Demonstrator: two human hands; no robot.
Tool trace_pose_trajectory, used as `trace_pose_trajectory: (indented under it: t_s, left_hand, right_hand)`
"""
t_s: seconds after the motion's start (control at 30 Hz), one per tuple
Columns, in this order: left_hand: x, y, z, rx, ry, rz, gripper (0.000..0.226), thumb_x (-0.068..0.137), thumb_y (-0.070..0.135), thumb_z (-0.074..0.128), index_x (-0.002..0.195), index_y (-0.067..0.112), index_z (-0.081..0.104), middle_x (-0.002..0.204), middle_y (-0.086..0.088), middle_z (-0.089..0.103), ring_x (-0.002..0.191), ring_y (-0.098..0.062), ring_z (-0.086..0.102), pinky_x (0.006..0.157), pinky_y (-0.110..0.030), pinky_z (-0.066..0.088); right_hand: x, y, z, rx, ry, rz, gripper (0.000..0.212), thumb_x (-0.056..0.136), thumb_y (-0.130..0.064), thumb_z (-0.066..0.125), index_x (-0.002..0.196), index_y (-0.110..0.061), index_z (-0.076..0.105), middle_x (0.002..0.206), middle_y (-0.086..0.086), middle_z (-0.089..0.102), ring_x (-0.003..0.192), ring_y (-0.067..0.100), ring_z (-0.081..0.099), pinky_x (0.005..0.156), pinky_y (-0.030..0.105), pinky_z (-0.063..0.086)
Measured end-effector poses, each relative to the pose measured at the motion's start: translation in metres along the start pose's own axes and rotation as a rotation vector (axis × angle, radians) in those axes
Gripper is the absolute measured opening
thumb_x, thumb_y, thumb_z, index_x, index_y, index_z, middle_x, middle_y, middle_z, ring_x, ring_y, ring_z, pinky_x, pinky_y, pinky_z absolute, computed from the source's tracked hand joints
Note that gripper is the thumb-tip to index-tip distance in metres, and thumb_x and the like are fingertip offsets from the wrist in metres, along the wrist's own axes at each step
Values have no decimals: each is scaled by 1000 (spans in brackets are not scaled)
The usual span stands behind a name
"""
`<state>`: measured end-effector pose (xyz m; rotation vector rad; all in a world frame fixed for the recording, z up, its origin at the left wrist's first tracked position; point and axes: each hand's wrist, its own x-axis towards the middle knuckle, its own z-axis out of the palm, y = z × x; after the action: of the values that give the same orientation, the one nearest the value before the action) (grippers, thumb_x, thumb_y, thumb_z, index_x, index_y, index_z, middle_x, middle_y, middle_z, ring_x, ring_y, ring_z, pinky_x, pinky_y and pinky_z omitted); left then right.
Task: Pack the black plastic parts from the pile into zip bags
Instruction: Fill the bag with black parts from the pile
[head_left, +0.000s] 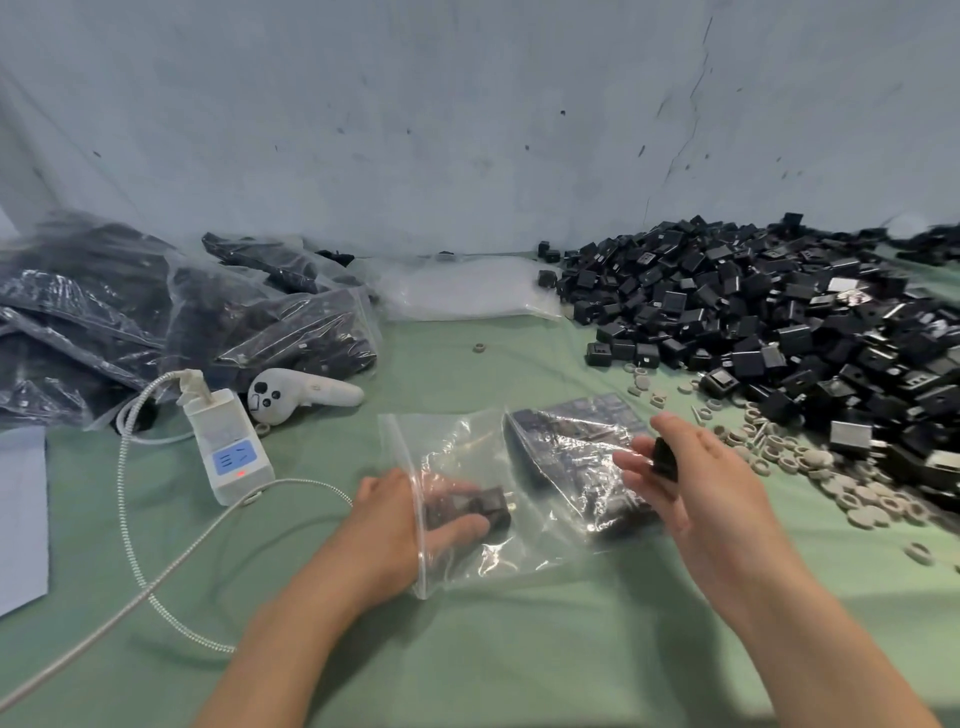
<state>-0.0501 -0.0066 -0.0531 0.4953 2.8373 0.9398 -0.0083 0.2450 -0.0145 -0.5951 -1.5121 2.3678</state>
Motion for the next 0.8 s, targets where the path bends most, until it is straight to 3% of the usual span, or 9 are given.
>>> trace_pose_trajectory:
  t_s: [0.1, 0.17, 0.27, 0.37, 0.47, 0.6, 0.7, 0.8]
  left_hand:
    - [3, 2, 1, 27, 0, -3, 37, 81, 67, 62, 117, 59, 62, 97, 26, 69, 109, -8, 40, 97, -18, 23]
    - [5, 4, 0, 6, -2, 6, 35, 81, 65, 64, 115, 58, 63, 99, 23, 70, 109, -8, 43, 100, -19, 27]
    - [8, 7, -1, -66, -33, 67, 28, 80, 60, 68, 108, 60, 65, 98, 20, 72, 108, -8, 60, 108, -31, 40]
    - [12, 11, 0, -48, -83, 118, 24, 83, 56, 65, 107, 59, 64, 93, 18, 71, 104, -8, 61, 102, -34, 45]
    - [14, 10, 1, -44, -153, 176, 27, 73, 56, 56, 100, 57, 61, 91, 24, 67, 101, -10, 56, 90, -31, 45]
    - [15, 0, 3, -20, -102, 214, 17, 61, 48, 47, 75, 39, 50, 72, 14, 53, 83, -19, 50, 69, -27, 44]
    - [21, -4, 6, 10, -104, 225, 18, 61, 40, 45, 74, 50, 51, 78, 18, 56, 83, -17, 52, 70, -28, 46]
    - [25, -6, 8, 4, -113, 214, 25, 64, 33, 47, 81, 50, 54, 83, 23, 58, 84, -12, 54, 70, -26, 47]
  right_hand:
    - [-3, 6, -5, -528, -29, -266, 10, 96, -20, 57, 98, -24, 67, 78, -1, 61, 54, 0, 57, 46, 15, 43]
    - [-5, 12, -6, -877, -92, -443, 14, 94, -25, 56, 97, -33, 66, 82, -9, 57, 60, 0, 55, 54, 18, 39]
    - [-16, 28, 5, -1193, -301, -569, 13, 93, -43, 51, 102, -42, 61, 97, -18, 51, 79, -2, 57, 69, 18, 44]
    - [-28, 45, 25, -1451, -457, -638, 39, 90, -70, 34, 112, -45, 54, 98, -18, 49, 82, 5, 58, 70, 28, 47]
    - [-31, 52, 40, -1458, -501, -632, 52, 81, -81, 27, 112, -45, 50, 95, -18, 49, 84, 4, 56, 70, 27, 42]
    - [-36, 63, 53, -1342, -547, -690, 34, 90, -69, 41, 106, -41, 51, 101, -19, 51, 88, 6, 57, 72, 26, 43]
    - [-41, 67, 58, -1304, -556, -746, 21, 96, -53, 41, 102, -37, 53, 103, -16, 52, 85, 9, 57, 65, 27, 36]
    - [-38, 65, 59, -1281, -578, -724, 24, 96, -56, 40, 100, -36, 54, 107, -17, 52, 87, 8, 55, 67, 26, 36]
